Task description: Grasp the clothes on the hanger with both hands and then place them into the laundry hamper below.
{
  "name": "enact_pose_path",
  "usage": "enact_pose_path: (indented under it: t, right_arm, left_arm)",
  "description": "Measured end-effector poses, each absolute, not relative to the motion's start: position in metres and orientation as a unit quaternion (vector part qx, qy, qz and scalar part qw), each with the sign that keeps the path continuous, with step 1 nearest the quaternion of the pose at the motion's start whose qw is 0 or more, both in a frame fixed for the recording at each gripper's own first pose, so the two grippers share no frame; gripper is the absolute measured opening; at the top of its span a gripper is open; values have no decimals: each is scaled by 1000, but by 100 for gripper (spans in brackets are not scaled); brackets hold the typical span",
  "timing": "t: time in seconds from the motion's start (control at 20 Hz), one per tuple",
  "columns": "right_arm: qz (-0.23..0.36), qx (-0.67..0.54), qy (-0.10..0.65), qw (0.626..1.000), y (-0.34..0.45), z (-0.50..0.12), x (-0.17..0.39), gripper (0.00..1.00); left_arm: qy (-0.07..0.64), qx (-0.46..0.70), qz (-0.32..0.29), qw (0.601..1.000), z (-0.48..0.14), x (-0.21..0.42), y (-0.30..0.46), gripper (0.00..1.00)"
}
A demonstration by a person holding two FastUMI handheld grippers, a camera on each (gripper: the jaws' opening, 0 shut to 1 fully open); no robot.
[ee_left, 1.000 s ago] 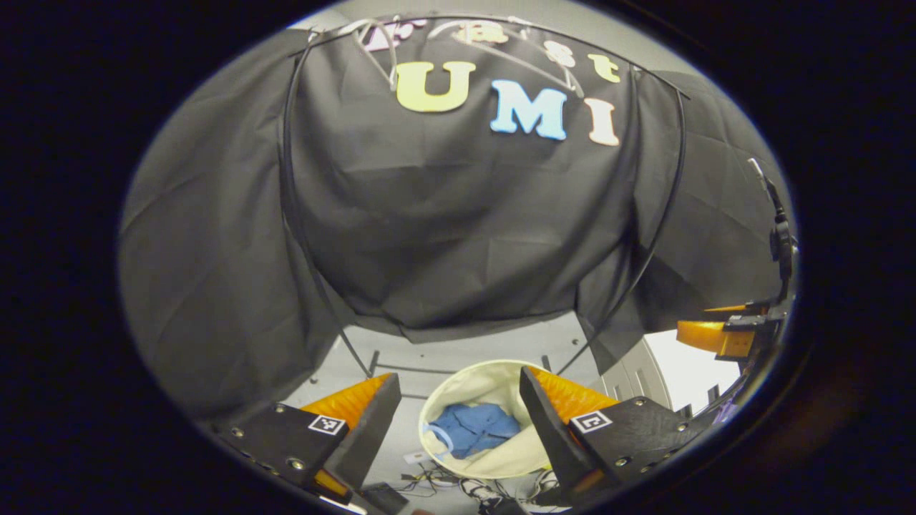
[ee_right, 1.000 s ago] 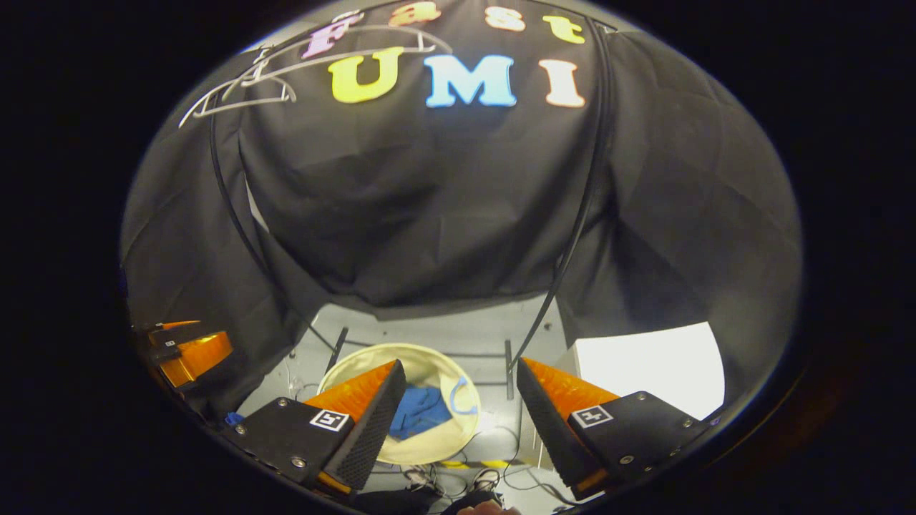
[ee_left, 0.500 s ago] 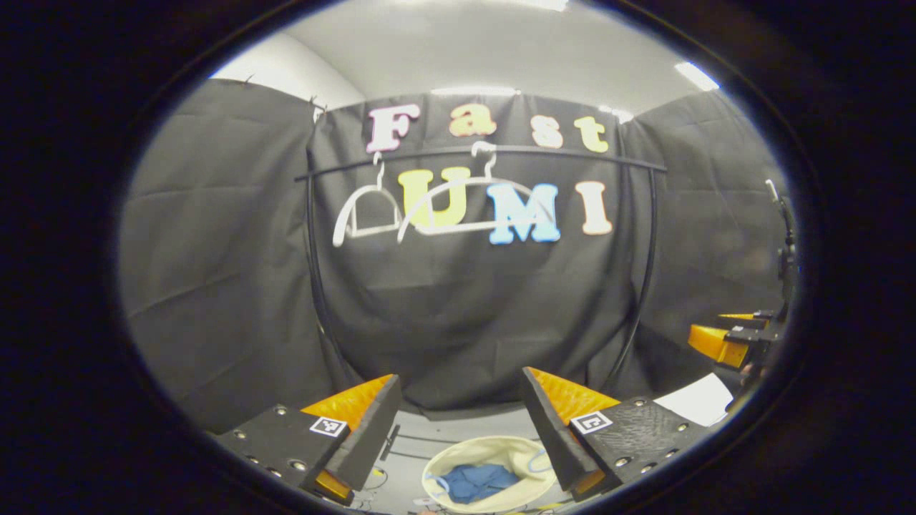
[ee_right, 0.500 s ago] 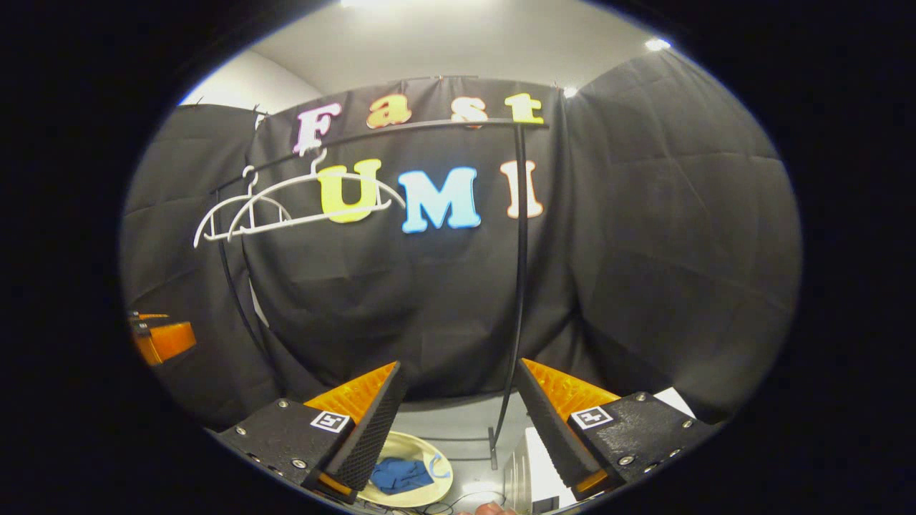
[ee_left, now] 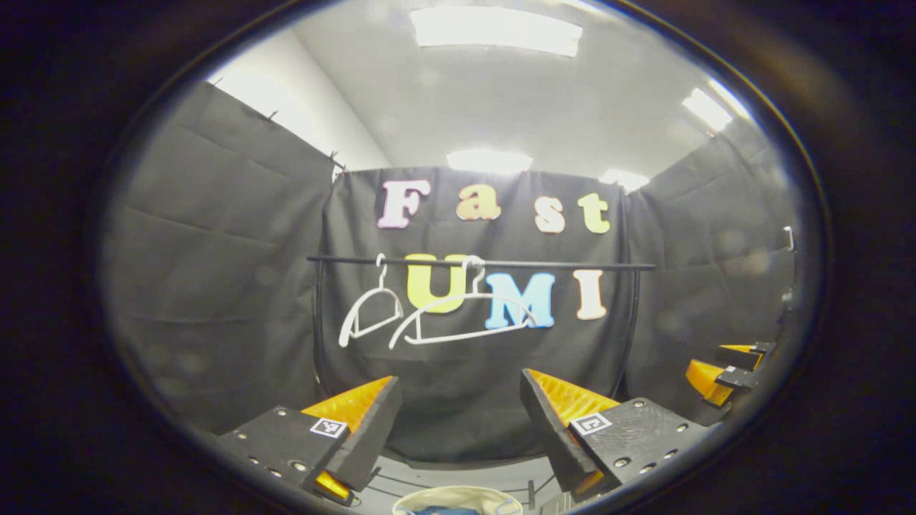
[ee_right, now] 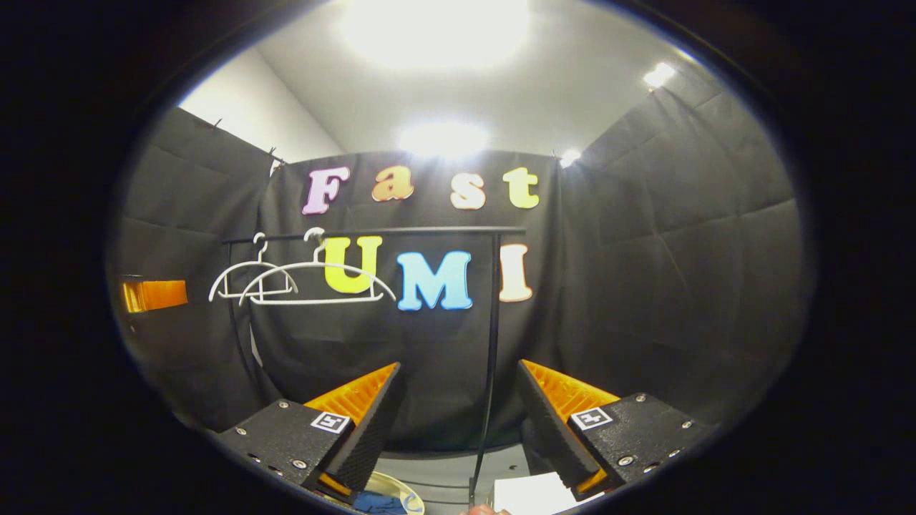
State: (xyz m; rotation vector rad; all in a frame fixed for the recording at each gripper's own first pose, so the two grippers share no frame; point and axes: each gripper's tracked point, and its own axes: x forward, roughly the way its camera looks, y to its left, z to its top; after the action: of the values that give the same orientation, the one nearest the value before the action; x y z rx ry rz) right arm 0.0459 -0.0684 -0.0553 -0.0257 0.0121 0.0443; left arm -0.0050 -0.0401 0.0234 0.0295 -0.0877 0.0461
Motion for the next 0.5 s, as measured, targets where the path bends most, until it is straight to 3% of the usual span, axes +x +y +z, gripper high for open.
enact_pose_path:
  t: [0.3, 0.5]
  right_arm:
    - [-8, 16, -44, 999, -84, -22, 27, 96]
    - [-24, 12, -52, 998, -87, -26, 14, 96]
  left_arm:
    - [-113, 9, 25, 993, 65, -41, -30, 98]
    - [-117, 4, 38, 992, 56, -58, -13, 97]
